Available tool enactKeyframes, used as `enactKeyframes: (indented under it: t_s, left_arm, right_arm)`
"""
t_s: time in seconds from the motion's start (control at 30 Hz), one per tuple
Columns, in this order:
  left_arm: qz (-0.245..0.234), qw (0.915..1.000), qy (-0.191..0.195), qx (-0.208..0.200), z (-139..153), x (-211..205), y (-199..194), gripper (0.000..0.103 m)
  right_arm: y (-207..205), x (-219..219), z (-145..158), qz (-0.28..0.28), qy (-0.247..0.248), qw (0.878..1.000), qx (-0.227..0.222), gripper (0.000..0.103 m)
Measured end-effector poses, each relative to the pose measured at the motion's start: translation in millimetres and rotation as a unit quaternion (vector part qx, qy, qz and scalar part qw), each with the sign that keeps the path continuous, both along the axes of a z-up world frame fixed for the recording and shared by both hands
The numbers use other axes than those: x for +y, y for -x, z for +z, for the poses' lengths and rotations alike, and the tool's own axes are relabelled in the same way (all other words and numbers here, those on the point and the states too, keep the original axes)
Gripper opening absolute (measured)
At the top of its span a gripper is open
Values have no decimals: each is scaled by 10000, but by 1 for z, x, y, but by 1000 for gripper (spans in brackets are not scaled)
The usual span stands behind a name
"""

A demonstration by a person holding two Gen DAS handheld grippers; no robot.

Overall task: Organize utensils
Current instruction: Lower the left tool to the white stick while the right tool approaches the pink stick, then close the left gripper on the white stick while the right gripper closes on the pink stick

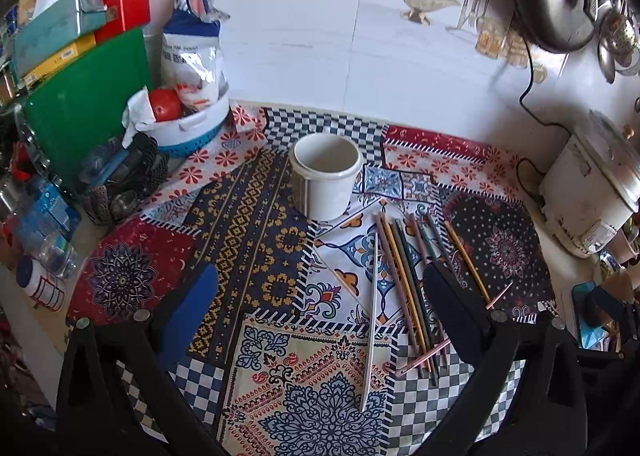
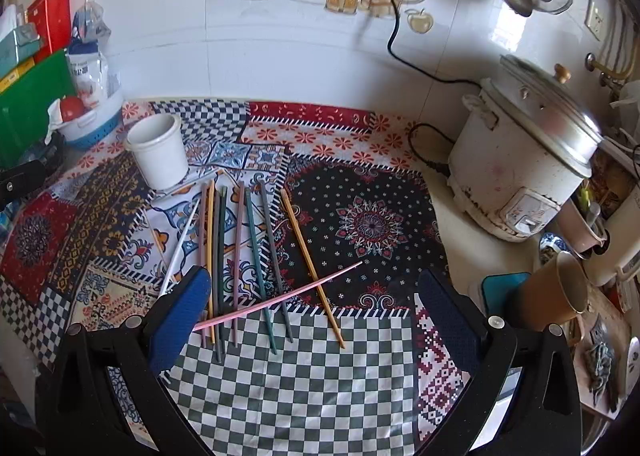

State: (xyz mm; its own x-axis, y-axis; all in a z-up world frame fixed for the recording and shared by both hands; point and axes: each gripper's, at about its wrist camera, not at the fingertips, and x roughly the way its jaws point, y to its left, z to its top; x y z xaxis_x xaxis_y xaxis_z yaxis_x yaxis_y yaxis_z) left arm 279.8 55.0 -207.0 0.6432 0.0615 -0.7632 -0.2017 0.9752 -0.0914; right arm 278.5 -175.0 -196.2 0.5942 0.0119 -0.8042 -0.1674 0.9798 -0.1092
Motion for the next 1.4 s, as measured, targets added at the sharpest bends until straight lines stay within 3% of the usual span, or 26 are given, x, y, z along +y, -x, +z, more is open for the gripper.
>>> enactKeyframes:
  t_s: [0.13,0.23,0.37,0.4,0.57,0.7,0.8,0.97,1.17,1.23,1.4]
  left_arm:
    - [-70,9986,79,527,-41,-3,-31,99]
    - [-146,9959,-49,890,-68,-9,-47,90]
    - [-429,9878,112,1493,-103,-17,-65,69]
    - [-445,9856,196,1622,-110,-18,-68,61]
    - [-623,9747,631,2053,-135,-28,-72,38]
    - [-835,9734,532,2068,-136,-38,-69,35]
    - [-892,9732,568,2042,-136,-41,-69,33]
    - [-997,9711,654,2066,-137,-44,-69,20]
    - [-1100,9673,741,2161,-138,-48,-70,5]
    - [-1095,9666,803,2174,-138,-46,-69,4]
    - [-1061,9641,875,2273,-137,-39,-64,4]
  right_arm:
    - [-27,-4,-31,89,-92,9984,547,101]
    - [-42,-5,-51,179,-112,9957,898,100]
    - [-58,-2,-77,350,-381,9872,1511,93]
    - [-61,-2,-83,372,-511,9837,1686,88]
    - [-60,-8,-104,287,-1270,9614,2426,71]
    - [-54,-4,-113,266,-1627,9454,2810,51]
    - [-55,1,-112,241,-1608,9473,2759,46]
    - [-66,15,-115,185,-1527,9509,2687,38]
    - [-82,27,-118,282,-1111,9636,2416,17]
    - [-88,27,-120,336,-1075,9646,2384,10]
    - [-106,24,-121,520,-1031,9659,2317,7]
